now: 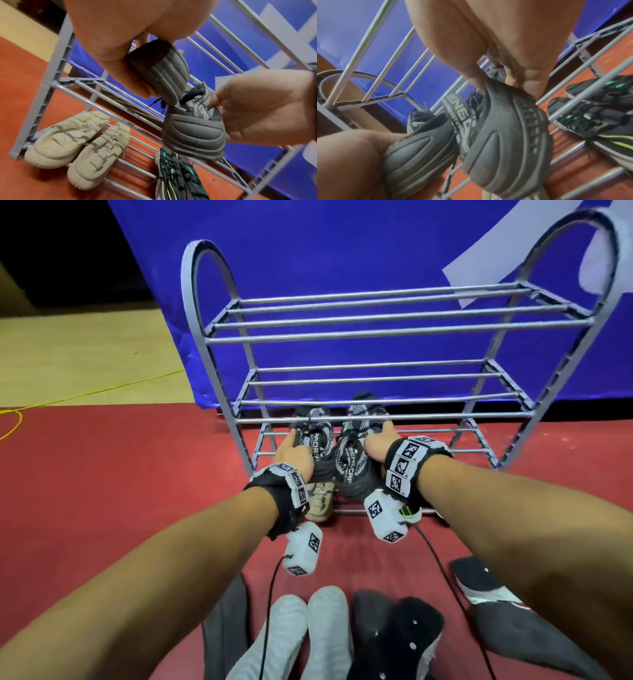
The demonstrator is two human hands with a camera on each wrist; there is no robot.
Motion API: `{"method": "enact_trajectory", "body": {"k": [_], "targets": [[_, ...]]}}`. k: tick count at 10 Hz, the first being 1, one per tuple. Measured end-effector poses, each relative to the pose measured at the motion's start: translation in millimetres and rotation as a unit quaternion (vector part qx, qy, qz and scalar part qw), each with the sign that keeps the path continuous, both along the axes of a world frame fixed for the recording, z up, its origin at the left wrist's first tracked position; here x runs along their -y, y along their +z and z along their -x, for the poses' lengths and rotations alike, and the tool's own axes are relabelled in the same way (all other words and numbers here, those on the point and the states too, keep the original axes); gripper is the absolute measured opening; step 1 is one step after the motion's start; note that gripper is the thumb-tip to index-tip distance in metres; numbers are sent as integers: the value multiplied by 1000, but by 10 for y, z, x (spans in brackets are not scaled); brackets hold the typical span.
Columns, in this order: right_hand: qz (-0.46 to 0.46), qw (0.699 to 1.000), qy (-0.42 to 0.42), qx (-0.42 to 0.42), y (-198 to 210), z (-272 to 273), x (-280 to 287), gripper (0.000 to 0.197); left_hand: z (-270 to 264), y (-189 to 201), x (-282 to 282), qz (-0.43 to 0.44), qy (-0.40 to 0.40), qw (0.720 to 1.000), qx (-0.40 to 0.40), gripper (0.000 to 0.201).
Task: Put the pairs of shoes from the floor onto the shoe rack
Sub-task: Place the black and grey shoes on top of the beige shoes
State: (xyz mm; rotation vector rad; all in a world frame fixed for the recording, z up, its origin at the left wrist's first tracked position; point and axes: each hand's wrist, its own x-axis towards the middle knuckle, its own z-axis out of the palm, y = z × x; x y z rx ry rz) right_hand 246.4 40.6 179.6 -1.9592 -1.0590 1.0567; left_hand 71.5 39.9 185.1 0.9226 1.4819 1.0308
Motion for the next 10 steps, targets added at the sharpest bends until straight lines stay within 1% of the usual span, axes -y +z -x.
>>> {"method": "enact_trajectory", "body": {"k": [1,2,3,4,5,6,7,8,9,10], "targets": [[-3,1000,12,-22,-85,139,-113,66,318,-359,-353,-13,-8,999,-31,56],[17,1000,13,-13,-209,282,-197,53,466,-461,-332,7,-59,994,-92,61],[-2,999,5,-53,-311,452,-294,47,555,-561,-341,10,-64,992,-112,55],[3,998,2,-58,-370,578,-390,53,622,-637,-372,9,-60,993,-102,49],[17,999,-22,-39,-432,657,-401,60,706,-716,-311,24,-45,995,-88,48],[53,998,-11,10,-466,604,-389,48,678,-741,-280,43,-52,997,-45,49],[78,997,8,2,-349,574,-262,52,672,-793,-297,70,-71,995,-27,55],[83,996,33,2,-362,566,-163,70,668,-773,-227,123,-70,989,36,63],[78,997,11,-17,-438,640,-71,82,645,-693,-114,182,-60,980,52,70],[99,993,-11,-63,-436,737,23,95,636,-573,-39,220,-68,973,30,50]]}}
